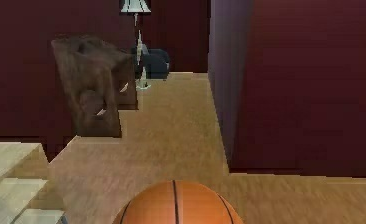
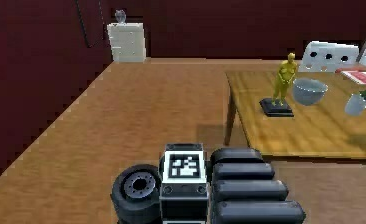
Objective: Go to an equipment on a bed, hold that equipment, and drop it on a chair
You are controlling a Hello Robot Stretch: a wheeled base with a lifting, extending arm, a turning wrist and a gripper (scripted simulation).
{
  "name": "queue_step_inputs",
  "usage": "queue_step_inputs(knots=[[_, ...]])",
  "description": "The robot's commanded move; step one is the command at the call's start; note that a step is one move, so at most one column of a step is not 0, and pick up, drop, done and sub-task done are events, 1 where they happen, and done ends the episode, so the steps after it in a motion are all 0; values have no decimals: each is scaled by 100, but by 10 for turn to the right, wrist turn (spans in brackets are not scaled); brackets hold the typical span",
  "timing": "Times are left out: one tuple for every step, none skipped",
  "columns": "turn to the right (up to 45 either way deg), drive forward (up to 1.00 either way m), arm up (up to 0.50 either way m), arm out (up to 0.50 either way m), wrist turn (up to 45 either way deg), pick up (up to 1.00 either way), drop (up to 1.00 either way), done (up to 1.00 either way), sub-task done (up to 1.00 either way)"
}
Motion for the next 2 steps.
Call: queue_step_inputs(knots=[[450, 0, 0, 0, 0, 0, 0, 0, 0], [150, 0, 0, 0, 0, 0, 0, 0, 0]])
